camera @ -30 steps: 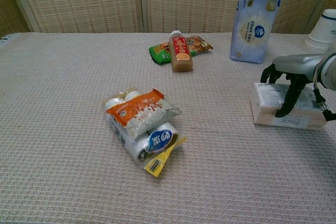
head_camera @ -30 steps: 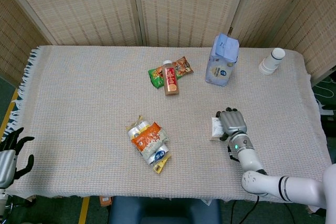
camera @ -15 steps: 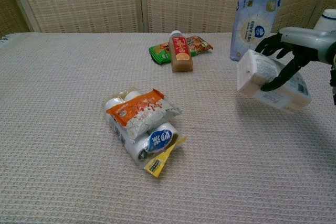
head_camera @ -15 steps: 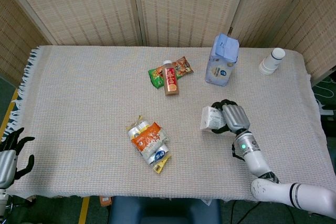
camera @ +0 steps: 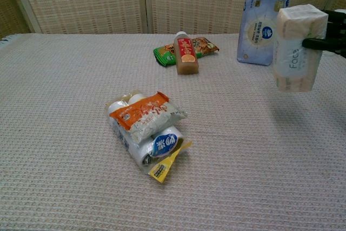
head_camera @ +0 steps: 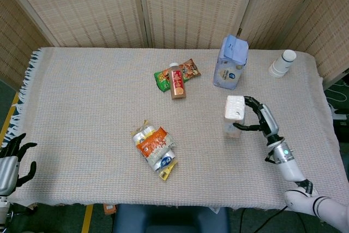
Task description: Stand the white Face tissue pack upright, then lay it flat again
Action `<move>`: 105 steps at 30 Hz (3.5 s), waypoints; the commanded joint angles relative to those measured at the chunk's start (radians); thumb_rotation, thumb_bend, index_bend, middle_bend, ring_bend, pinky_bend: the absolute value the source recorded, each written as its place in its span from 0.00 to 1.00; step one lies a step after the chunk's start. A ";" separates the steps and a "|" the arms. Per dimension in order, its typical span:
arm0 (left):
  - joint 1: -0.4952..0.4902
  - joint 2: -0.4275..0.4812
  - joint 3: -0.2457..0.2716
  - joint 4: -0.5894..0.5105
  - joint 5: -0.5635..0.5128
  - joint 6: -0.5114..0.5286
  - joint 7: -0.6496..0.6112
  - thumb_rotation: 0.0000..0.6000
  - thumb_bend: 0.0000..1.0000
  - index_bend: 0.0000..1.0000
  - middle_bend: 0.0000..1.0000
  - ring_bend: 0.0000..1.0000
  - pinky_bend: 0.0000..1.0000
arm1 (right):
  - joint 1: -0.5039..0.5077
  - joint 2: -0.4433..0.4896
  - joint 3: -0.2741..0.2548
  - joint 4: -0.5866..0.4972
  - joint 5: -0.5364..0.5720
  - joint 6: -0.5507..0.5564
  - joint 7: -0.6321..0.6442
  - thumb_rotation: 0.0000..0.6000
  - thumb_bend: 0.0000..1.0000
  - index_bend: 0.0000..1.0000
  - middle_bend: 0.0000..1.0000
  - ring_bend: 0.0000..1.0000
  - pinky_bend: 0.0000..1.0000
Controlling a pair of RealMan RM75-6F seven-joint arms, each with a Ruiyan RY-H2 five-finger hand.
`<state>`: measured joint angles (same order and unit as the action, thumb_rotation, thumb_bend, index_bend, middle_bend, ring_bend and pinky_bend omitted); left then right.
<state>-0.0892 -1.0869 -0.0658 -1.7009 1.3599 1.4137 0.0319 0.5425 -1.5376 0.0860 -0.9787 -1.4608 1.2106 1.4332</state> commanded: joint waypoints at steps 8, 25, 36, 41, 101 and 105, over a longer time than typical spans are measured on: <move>-0.003 -0.004 -0.001 0.004 -0.008 -0.007 0.007 1.00 0.49 0.27 0.00 0.00 0.16 | -0.016 -0.202 -0.086 0.432 -0.189 0.064 0.231 1.00 0.07 0.39 0.42 0.44 0.17; -0.006 -0.009 -0.001 0.010 -0.017 -0.015 0.015 1.00 0.49 0.27 0.00 0.00 0.17 | -0.005 -0.235 -0.088 0.479 -0.159 0.040 0.068 1.00 0.10 0.39 0.42 0.41 0.13; -0.008 -0.013 -0.002 0.011 -0.024 -0.018 0.027 1.00 0.49 0.27 0.00 0.00 0.17 | -0.033 -0.247 -0.126 0.532 -0.171 0.035 0.032 1.00 0.11 0.39 0.42 0.39 0.10; -0.008 -0.014 -0.002 0.011 -0.022 -0.017 0.027 1.00 0.48 0.27 0.00 0.00 0.17 | -0.053 -0.225 -0.137 0.538 -0.171 0.044 0.050 1.00 0.11 0.38 0.42 0.39 0.09; 0.009 0.024 -0.011 -0.030 -0.027 0.014 0.005 1.00 0.49 0.28 0.00 0.00 0.18 | 0.236 0.833 -0.115 -0.871 0.208 -0.509 -1.066 1.00 0.00 0.00 0.00 0.00 0.00; 0.011 0.025 -0.013 -0.029 -0.029 0.017 0.003 1.00 0.48 0.28 0.00 0.00 0.18 | 0.284 0.797 -0.127 -0.935 0.419 -0.470 -1.443 1.00 0.00 0.00 0.00 0.00 0.00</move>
<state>-0.0787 -1.0616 -0.0792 -1.7298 1.3306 1.4308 0.0354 0.7401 -0.7577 -0.0583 -1.7907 -1.3003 0.7677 0.3818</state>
